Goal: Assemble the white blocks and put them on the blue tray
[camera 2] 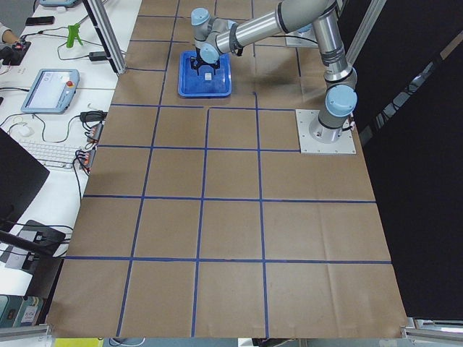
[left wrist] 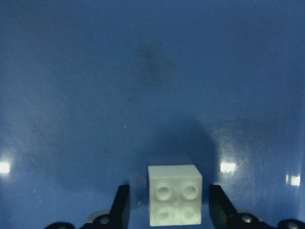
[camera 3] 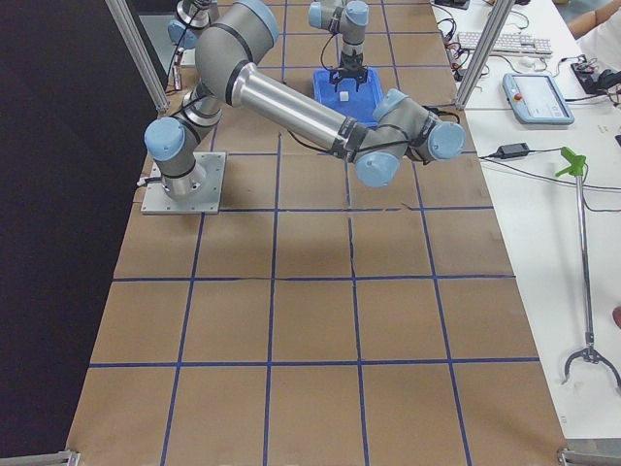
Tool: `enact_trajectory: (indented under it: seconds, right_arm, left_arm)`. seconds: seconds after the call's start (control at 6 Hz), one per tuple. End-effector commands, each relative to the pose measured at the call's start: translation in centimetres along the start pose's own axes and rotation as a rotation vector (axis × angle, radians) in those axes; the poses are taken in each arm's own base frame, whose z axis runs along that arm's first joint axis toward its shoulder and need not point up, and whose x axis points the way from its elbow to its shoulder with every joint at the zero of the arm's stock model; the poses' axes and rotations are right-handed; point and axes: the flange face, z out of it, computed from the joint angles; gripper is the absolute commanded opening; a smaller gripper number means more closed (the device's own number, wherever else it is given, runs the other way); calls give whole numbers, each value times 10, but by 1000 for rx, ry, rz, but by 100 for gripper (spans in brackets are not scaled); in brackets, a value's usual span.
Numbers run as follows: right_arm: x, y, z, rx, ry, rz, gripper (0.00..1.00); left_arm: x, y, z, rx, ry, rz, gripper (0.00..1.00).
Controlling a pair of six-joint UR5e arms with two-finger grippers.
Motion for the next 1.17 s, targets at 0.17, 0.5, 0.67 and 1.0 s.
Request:
enact_trajectory:
  seconds: [0.17, 0.5, 0.67, 1.0]
  right_arm:
    - [-69, -60, 56, 52, -37, -5, 28]
    - [-82, -84, 97, 67, 5, 32, 28]
    - [-80, -113, 128, 60, 9, 17, 28]
    - [-82, -176, 195, 30, 44, 36, 28]
  left_arm:
    - [24, 29, -144, 59, 23, -52, 98]
    - [42, 93, -213, 72, -15, -368, 98]
    - [53, 112, -228, 52, -8, -555, 99]
    - [55, 161, -251, 9, -54, -864, 99]
